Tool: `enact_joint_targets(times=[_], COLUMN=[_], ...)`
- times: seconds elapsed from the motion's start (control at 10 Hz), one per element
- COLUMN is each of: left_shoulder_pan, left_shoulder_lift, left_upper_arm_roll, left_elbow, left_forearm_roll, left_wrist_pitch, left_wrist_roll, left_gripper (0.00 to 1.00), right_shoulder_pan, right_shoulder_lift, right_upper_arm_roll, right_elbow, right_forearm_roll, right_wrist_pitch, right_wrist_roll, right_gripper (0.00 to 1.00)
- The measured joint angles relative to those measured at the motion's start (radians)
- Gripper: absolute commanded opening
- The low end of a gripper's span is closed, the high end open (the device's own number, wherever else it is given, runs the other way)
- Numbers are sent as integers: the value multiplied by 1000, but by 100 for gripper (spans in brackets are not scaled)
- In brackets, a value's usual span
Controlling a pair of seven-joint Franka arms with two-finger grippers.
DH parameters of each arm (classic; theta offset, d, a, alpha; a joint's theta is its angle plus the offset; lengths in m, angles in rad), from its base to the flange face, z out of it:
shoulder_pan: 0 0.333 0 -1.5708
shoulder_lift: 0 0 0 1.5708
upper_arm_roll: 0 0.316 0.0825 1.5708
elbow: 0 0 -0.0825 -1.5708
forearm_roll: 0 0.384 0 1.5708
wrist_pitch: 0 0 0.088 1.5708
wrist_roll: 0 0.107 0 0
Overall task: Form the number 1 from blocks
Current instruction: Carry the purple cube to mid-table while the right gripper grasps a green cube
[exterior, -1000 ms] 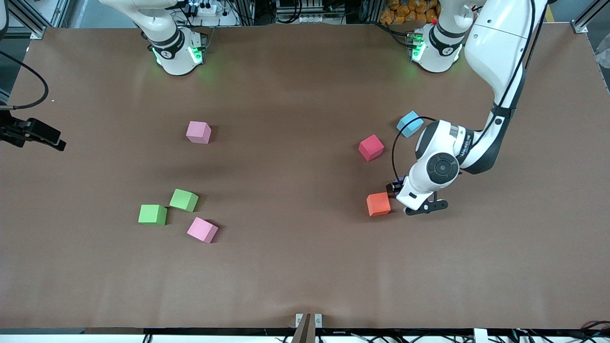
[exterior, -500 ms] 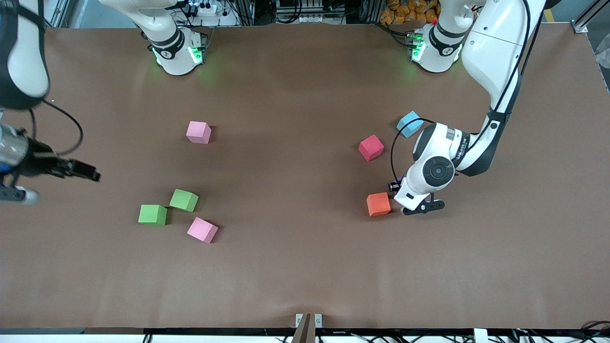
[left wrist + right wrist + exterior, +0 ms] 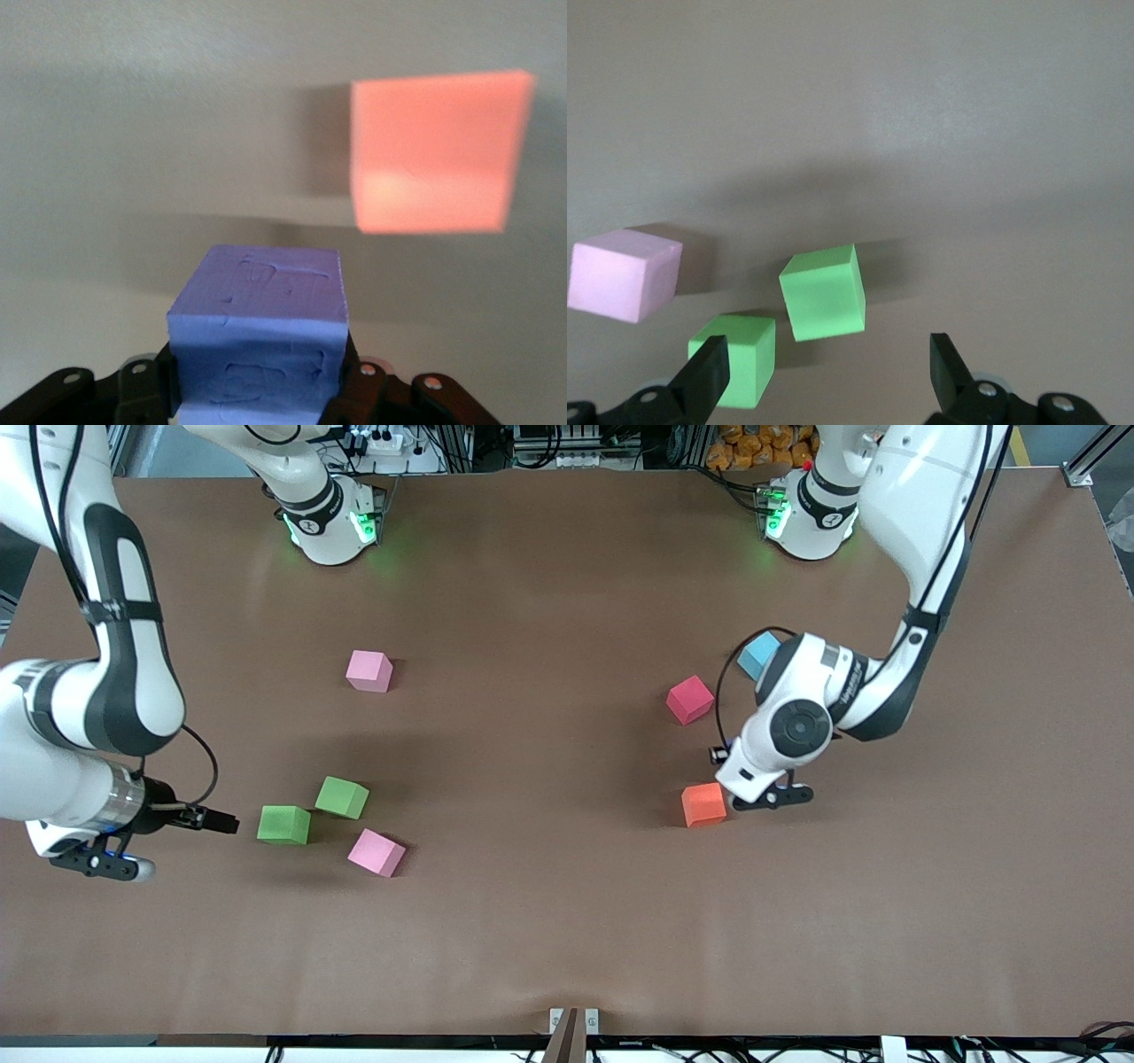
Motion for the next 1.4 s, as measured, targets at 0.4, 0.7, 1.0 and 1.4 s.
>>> enact_joint_targets(times=[0.4, 0.7, 1.0, 1.4], left_shoulder_pan=[-6, -57, -230, -347], left_shoulder_lift=[-78, -65, 24, 173], left_upper_arm_roll=[-249, -452, -458, -390], left_elbow=[-14, -40, -39, 59], left_forearm_roll=[0, 0, 41, 123], left_wrist_pitch=[-69, -28, 77, 89], left_wrist_roll=[-253, -521, -633, -672], left_gripper=[0, 0, 0, 0], right_shoulder_pan=[53, 72, 78, 78], right_shoulder_lift=[81, 129, 172, 193], right_upper_arm_roll=[-14, -16, -17, -19], right_elbow=[2, 3, 2, -4], right_forearm_roll=[-27, -39, -40, -40], right_wrist_pitch=[63, 91, 121, 151], right_wrist_roll=[-1, -27, -33, -74], right_gripper=[100, 100, 100, 100])
